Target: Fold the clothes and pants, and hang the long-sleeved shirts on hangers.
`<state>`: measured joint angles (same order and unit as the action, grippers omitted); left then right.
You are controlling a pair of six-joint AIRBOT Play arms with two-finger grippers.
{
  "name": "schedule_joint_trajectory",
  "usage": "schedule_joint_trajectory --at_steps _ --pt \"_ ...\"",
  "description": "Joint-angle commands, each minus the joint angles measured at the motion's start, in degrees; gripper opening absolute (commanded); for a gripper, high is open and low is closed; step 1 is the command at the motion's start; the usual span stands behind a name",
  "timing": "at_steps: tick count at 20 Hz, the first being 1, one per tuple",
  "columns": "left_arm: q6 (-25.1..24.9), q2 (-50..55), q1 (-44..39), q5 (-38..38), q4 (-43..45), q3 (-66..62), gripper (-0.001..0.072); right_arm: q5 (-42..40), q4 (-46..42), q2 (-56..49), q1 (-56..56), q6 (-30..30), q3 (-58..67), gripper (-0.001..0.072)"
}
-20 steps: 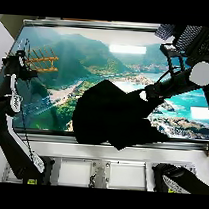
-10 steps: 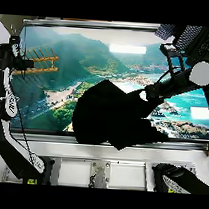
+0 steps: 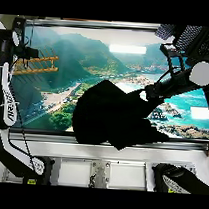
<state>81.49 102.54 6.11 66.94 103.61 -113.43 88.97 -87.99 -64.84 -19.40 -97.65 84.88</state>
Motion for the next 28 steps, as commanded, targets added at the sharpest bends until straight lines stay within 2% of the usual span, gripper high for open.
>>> schedule_joint_trajectory --at_steps 1,4,6,7,11,13,15,17,23,26,28 --pt "-11.23 -5.88 -5.29 6.80 -2.71 0.02 0.0008 0.02 0.02 0.00 0.02 -0.02 0.00 0.0009" --pt "-30.27 -11.67 -8.39 17.55 -20.41 0.00 0.0008 0.02 0.02 0.00 0.02 -0.02 0.00 0.0009" --pt "-39.28 -15.15 -8.85 25.68 -32.94 0.00 0.0008 0.02 0.02 0.00 0.02 -0.02 0.00 0.0009" --pt "-39.76 -16.65 -8.85 28.74 -36.24 0.00 0.0008 0.02 0.02 0.00 0.02 -0.02 0.00 0.0009" --pt "-39.56 -21.05 -8.81 34.67 -35.85 0.00 0.0009 0.02 0.02 0.00 0.02 -0.02 0.00 0.0009" --pt "-41.66 -22.86 -8.81 37.99 -35.91 0.61 0.0008 0.02 0.00 0.00 0.02 -0.02 0.00 0.0009" --pt "-46.31 -26.91 -8.81 38.07 -35.82 5.68 0.0007 0.00 0.02 0.00 0.02 -0.02 0.00 0.0009" --pt "-48.74 -31.78 -8.85 38.07 -35.82 12.92 0.0007 0.02 0.02 -0.02 0.02 -0.02 0.00 0.0009" --pt "-48.81 -44.81 -8.87 38.07 -36.35 31.50 0.0007 0.02 0.02 0.00 0.02 -0.02 0.00 0.0009" --pt "-52.17 -49.16 -8.87 38.10 -36.37 38.56 0.0007 0.02 0.00 0.00 0.02 -0.02 0.00 0.0009" --pt "-52.39 -50.45 -8.87 38.07 -36.52 42.60 0.0007 0.00 0.02 0.00 0.02 -0.02 0.00 0.0009"
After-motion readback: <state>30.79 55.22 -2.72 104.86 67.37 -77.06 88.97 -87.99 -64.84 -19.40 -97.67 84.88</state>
